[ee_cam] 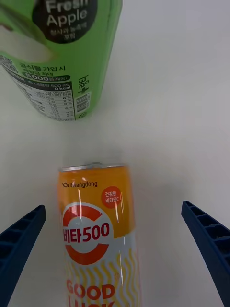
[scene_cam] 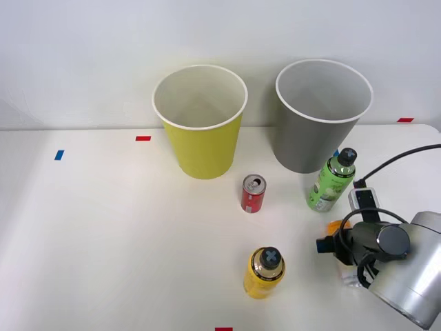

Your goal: Put cans in the gray bin, plastic bottles in the light green bin

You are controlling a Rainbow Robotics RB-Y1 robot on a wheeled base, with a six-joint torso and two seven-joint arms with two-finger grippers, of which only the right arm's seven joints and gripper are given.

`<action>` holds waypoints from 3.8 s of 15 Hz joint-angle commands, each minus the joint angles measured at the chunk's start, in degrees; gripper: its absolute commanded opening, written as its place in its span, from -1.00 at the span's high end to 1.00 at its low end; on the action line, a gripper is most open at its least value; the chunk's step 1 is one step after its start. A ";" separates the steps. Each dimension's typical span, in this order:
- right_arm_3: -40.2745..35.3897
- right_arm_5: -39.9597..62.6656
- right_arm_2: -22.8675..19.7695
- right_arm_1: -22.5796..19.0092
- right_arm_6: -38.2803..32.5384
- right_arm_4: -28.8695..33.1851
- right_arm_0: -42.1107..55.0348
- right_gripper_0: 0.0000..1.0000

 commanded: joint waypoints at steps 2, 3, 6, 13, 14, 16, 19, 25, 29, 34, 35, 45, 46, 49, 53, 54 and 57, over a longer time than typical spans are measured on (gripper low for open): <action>1.80 -0.03 0.03 0.73 0.90 0.05 -0.38 -0.96; 2.15 -0.03 0.03 0.82 1.25 0.05 -0.38 -0.96; 3.29 -0.12 0.03 1.09 2.22 -0.04 -0.20 -0.95; 4.87 -0.03 0.29 1.09 4.77 -0.04 -0.20 -0.59; 4.87 -0.03 0.29 1.09 5.03 -0.04 -0.20 0.68; 4.87 -0.03 0.29 1.09 5.12 0.57 -0.20 1.00; 4.87 -1.35 0.20 1.17 5.30 1.54 0.33 1.00; -0.67 -5.39 0.12 -0.06 5.38 10.07 7.71 1.00; -10.25 -10.66 -1.47 -2.78 4.68 17.27 16.32 1.00; -20.35 -14.35 -3.05 -2.69 4.50 26.15 20.63 1.00; -20.79 -15.67 -3.14 -2.61 4.42 28.96 21.24 1.00; -21.32 -37.91 -4.89 4.25 -12.37 46.36 23.71 1.00; -21.23 -39.84 -5.60 5.39 -13.60 46.36 22.56 1.00; -21.23 -42.13 -8.06 9.17 -15.53 44.34 16.76 1.00; -15.17 -49.07 -14.56 14.18 -15.45 35.73 8.76 1.00; -10.42 -53.20 -16.50 15.50 -15.80 35.73 6.57 1.00; -0.84 -58.65 -19.40 17.08 -15.71 35.73 0.06 1.00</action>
